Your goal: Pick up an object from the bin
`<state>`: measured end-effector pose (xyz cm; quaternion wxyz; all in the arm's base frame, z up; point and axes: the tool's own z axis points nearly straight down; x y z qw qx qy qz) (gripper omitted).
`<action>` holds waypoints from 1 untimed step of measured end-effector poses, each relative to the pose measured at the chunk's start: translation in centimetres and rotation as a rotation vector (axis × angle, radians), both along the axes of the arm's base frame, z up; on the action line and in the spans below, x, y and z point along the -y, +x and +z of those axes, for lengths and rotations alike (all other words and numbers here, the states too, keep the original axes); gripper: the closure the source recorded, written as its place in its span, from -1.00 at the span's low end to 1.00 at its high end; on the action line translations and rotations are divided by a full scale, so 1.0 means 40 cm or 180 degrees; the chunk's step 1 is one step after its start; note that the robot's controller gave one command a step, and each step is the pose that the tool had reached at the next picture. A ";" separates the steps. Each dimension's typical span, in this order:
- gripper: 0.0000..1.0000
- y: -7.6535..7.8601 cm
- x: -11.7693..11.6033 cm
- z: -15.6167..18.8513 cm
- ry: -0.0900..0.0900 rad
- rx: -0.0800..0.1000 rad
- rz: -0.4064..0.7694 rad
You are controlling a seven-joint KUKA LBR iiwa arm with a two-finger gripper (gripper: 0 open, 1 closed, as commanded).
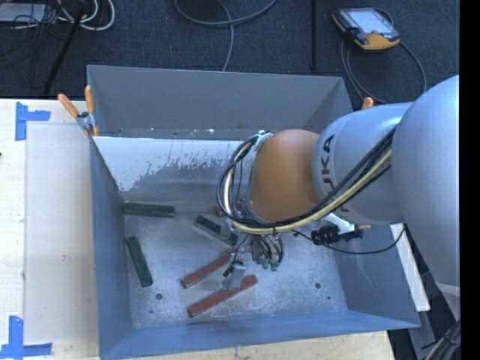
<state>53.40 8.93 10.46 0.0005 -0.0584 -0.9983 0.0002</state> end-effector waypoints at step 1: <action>1.00 -0.139 -0.063 -0.085 0.0004 0.0005 -0.0120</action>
Offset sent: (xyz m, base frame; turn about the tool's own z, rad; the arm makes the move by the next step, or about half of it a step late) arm 0.0000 0.0000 0.0000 0.0000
